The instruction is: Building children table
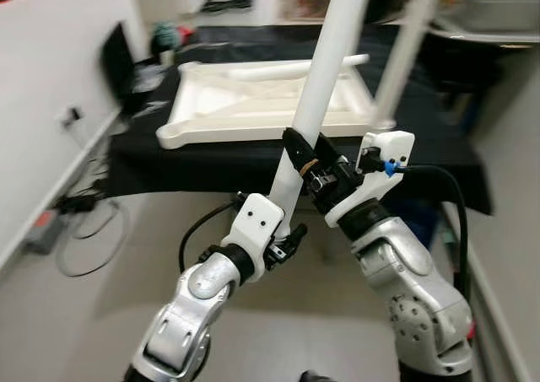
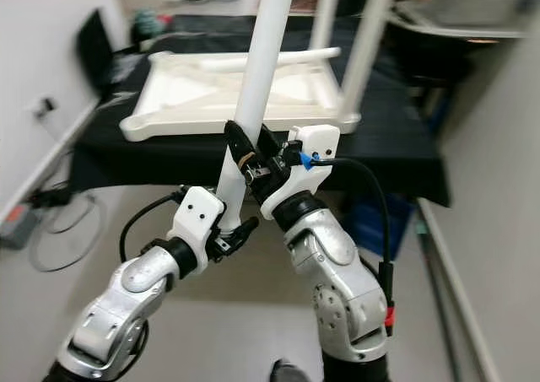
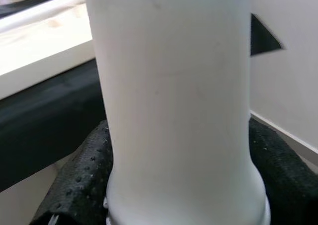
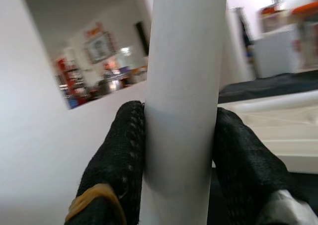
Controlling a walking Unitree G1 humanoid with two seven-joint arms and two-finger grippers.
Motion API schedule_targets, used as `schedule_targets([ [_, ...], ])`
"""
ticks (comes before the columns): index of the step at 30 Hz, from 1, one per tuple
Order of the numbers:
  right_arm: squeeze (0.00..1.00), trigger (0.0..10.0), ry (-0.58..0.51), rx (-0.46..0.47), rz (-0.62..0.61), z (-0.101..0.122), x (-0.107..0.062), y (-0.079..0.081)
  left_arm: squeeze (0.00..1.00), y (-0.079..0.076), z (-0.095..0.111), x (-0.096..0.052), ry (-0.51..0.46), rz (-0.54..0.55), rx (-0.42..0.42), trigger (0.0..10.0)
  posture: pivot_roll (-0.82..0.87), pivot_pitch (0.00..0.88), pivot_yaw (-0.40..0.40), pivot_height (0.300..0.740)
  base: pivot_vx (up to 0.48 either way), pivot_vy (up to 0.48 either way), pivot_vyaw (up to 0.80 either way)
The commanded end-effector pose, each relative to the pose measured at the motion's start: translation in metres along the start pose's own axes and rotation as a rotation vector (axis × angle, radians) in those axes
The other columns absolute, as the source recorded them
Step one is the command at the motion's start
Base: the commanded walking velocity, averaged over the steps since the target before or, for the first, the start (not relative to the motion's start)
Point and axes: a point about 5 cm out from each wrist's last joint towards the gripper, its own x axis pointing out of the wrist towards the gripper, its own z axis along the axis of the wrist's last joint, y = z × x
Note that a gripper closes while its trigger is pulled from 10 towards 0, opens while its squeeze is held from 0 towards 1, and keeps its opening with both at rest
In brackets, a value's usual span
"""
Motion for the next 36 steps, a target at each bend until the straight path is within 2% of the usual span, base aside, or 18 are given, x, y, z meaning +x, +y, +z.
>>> schedule_targets([
  [1, 0.0, 10.0, 0.052, -0.079, -0.186, -0.007, -0.006, -0.028, 0.0, 0.009, 0.01, -0.006, -0.053, 0.047, 0.038, 10.0, 0.07, 0.164, -0.012, 0.74, 0.0, 0.0, 0.0],
  [7, 0.0, 10.0, 0.051, -0.081, -0.186, -0.007, -0.007, -0.027, 0.0, 0.014, 0.013, -0.007, -0.067, 0.08, 0.049, 10.0, 0.06, 0.165, -0.013, 0.74, 0.0, 0.097, 0.0],
  [14, 0.0, 10.0, 0.052, -0.084, -0.179, -0.008, -0.007, -0.025, 0.0, 0.019, 0.02, -0.006, -0.093, 0.11, 0.069, 10.0, 0.06, 0.17, -0.016, 0.74, 0.317, 0.195, 0.0],
  [36, 0.0, 10.0, 0.042, -0.083, -0.185, -0.009, -0.007, -0.024, 0.0, 0.022, 0.024, -0.004, -0.101, 0.126, 0.068, 10.0, 0.07, 0.179, -0.009, 0.74, 0.0, 0.0, 0.0],
])
